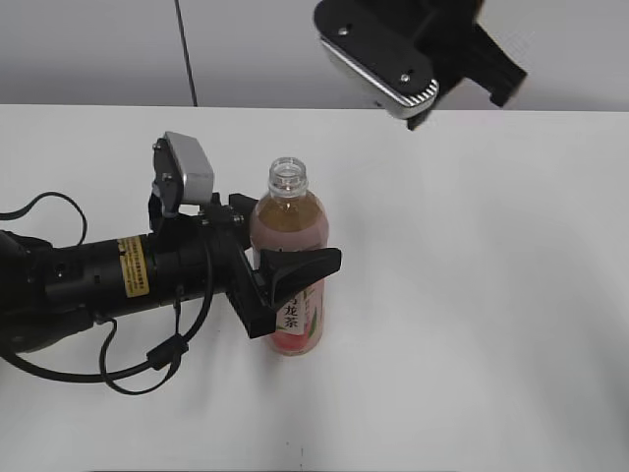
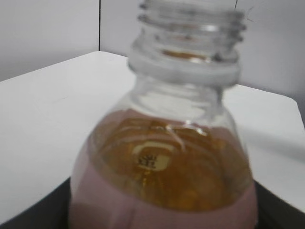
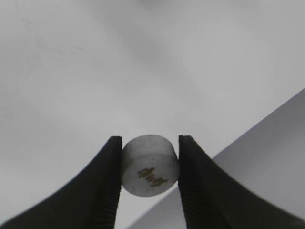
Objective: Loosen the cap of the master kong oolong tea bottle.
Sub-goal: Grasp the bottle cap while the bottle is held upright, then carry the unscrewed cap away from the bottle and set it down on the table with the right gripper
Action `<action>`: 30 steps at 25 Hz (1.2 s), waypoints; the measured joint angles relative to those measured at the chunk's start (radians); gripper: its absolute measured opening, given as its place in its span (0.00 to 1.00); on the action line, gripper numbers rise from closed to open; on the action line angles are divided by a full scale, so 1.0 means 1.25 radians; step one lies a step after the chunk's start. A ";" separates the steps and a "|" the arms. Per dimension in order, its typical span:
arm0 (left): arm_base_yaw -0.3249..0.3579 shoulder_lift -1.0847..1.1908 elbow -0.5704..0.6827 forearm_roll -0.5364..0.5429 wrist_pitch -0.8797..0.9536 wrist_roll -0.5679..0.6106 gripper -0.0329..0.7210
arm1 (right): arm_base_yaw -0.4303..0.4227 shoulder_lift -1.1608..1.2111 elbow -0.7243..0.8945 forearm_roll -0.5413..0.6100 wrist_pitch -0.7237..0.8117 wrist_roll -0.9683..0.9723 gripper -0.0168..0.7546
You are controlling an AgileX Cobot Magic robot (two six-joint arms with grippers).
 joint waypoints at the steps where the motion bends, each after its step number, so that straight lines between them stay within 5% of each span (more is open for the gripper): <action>1: 0.000 0.000 0.000 0.000 0.000 0.000 0.62 | -0.027 0.000 0.018 0.000 0.000 0.070 0.38; 11: 0.000 0.000 0.000 0.000 -0.001 0.000 0.62 | -0.220 0.001 0.261 0.078 -0.002 0.416 0.38; 23: 0.000 0.000 0.000 -0.006 0.001 0.000 0.62 | -0.251 0.064 0.464 0.153 -0.241 0.521 0.38; 30: 0.000 0.000 0.000 -0.006 0.000 0.000 0.62 | -0.251 0.088 0.460 0.146 -0.292 0.676 0.69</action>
